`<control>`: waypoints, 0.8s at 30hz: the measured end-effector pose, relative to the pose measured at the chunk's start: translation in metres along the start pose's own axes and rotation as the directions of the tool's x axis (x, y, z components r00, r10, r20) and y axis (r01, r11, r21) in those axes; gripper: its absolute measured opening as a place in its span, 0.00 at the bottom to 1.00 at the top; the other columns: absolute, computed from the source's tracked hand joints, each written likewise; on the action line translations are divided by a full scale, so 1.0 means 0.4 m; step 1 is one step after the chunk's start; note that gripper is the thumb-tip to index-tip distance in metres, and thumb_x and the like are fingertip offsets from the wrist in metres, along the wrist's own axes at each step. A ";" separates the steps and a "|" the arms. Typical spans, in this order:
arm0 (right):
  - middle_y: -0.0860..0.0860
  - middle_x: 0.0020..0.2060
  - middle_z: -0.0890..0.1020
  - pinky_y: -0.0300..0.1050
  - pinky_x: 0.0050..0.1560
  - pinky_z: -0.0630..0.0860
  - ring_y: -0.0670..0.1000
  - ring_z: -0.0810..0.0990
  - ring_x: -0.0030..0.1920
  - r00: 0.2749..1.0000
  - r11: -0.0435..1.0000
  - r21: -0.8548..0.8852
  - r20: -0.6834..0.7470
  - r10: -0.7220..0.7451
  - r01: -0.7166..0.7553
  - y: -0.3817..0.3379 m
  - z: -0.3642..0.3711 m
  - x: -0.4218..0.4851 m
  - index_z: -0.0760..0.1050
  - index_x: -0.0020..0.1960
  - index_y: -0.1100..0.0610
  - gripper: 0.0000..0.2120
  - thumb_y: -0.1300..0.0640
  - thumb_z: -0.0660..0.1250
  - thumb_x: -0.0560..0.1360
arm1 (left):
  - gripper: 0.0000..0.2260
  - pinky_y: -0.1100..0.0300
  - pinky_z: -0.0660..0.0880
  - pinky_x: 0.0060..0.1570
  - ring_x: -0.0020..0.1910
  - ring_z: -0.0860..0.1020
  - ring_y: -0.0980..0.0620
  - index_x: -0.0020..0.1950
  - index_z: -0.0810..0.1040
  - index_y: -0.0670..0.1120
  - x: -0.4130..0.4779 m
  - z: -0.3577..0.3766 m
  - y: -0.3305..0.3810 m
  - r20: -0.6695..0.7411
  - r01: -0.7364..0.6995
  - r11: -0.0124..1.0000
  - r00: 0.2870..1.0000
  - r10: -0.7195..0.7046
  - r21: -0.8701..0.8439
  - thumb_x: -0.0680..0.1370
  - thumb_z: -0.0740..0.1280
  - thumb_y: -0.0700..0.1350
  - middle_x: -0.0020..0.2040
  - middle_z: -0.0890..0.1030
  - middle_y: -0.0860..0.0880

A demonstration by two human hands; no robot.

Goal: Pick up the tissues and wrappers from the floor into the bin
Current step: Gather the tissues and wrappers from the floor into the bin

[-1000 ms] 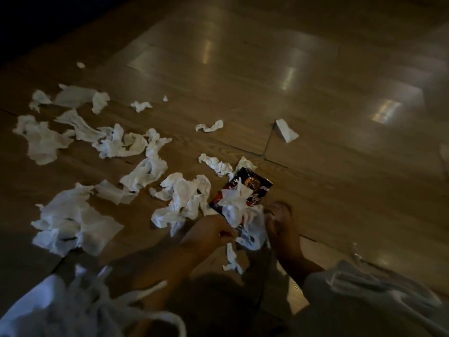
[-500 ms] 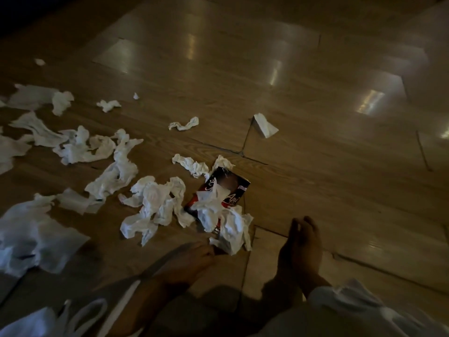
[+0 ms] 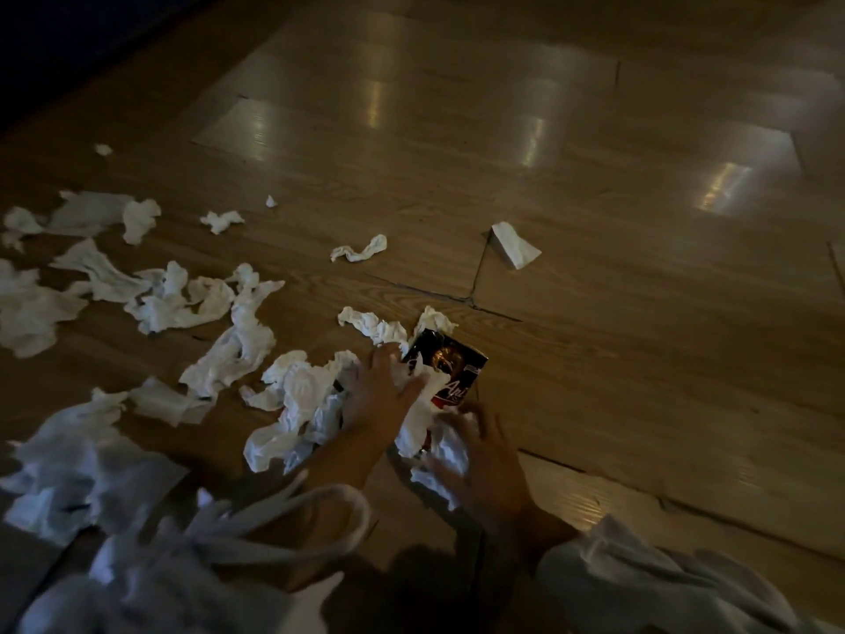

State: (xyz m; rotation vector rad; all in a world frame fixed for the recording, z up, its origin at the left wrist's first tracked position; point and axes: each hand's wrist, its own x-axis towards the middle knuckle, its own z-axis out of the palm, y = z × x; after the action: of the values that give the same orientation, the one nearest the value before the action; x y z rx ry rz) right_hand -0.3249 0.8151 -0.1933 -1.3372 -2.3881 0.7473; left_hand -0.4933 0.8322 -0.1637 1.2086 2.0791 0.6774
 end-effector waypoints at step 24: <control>0.54 0.61 0.75 0.50 0.65 0.71 0.51 0.74 0.61 0.983 0.722 0.670 0.165 0.085 -0.175 -0.303 0.018 0.229 0.67 0.65 0.56 0.27 0.46 0.69 0.71 | 0.14 0.59 0.76 0.52 0.56 0.77 0.42 0.63 0.71 0.45 -0.143 -0.183 -0.009 -0.098 0.259 0.897 0.945 -0.312 -0.359 0.82 0.53 0.48 0.60 0.77 0.38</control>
State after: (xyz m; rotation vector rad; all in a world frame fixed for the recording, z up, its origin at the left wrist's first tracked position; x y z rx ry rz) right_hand -0.4604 0.8391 -0.1286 -1.1436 -1.7809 1.5996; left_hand -0.5275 0.7712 -0.1024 0.6560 2.0935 0.9659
